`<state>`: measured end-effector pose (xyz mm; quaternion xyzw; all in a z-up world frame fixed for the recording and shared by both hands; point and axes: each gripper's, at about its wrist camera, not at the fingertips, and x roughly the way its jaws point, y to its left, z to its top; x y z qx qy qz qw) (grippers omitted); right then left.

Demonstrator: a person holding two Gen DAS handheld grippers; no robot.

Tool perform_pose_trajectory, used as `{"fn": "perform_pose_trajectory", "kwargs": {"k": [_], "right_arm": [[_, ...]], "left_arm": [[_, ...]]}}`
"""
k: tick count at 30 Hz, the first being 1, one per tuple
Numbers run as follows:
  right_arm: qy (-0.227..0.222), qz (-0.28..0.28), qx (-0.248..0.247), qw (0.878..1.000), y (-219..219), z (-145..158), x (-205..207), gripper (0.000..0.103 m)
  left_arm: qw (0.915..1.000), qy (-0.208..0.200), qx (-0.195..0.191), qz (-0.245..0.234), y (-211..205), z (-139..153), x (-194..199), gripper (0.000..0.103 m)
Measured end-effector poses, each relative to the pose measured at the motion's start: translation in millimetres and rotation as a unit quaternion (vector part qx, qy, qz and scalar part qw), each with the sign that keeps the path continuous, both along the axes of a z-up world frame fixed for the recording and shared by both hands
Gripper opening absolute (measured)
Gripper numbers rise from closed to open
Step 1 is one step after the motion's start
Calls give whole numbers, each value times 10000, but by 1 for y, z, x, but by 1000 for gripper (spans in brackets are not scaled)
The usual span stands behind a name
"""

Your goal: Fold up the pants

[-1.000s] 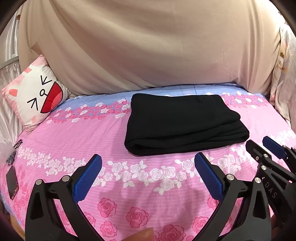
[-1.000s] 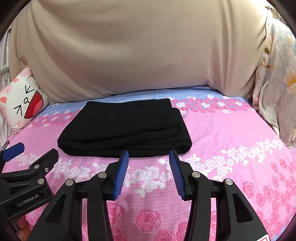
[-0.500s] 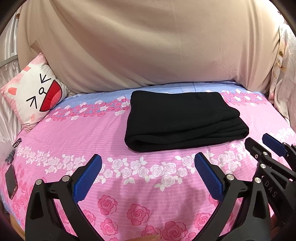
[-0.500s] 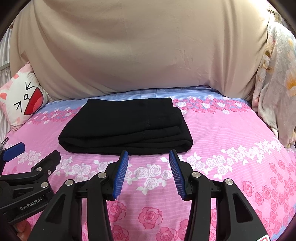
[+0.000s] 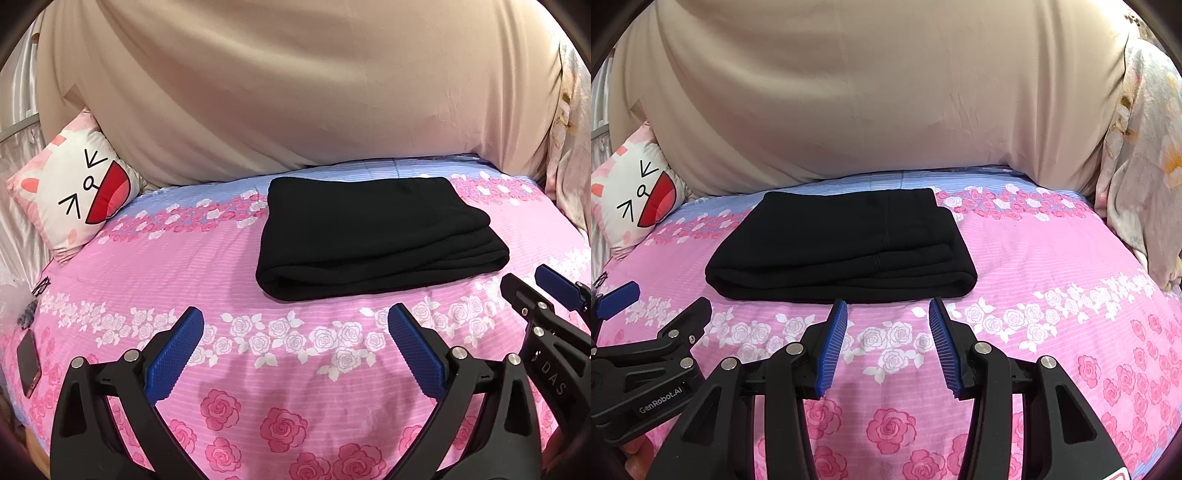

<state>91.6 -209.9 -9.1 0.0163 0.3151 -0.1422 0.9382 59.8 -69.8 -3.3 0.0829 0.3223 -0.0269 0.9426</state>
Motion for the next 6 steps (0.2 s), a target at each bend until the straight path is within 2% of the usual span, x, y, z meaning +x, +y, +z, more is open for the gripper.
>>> {"fn": "perform_pose_trajectory", "kwargs": {"k": [3,6], "right_arm": [[4,-11,7,10000,-1,0,-2,47],[-19,-32,-31,10000,-3,1,-4,54]], "left_arm": [[9999,132,-100,-42,2,0,1,98],[9997,184,-137,-31,4,-1,1,98]]}}
